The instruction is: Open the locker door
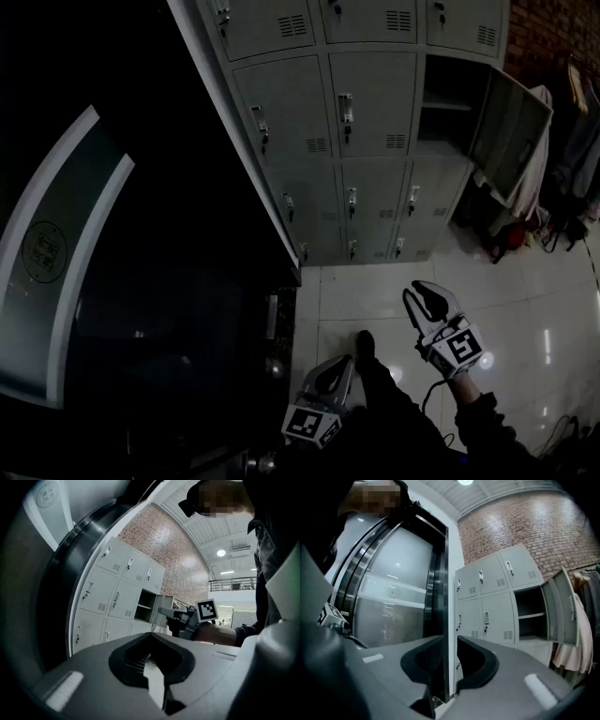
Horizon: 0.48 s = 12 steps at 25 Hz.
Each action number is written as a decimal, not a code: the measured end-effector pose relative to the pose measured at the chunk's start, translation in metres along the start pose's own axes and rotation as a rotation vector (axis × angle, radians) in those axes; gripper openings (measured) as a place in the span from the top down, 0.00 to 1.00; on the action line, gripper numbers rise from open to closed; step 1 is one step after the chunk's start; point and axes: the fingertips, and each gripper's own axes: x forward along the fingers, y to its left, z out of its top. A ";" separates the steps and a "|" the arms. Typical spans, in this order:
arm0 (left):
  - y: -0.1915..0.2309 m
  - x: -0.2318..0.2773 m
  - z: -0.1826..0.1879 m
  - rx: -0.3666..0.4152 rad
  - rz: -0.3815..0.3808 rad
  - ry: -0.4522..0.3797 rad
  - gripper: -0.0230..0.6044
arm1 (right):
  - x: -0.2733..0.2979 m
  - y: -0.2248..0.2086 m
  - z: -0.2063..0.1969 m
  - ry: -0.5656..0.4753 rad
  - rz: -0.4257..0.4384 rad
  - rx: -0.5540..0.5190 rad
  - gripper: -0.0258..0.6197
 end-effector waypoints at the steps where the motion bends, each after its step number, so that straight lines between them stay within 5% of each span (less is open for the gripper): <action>1: 0.012 0.011 0.000 -0.001 0.011 0.007 0.94 | 0.023 -0.017 -0.001 0.000 0.002 -0.007 0.84; 12: 0.135 0.173 0.060 0.005 0.098 0.020 0.94 | 0.307 -0.208 0.015 -0.024 -0.008 -0.150 0.79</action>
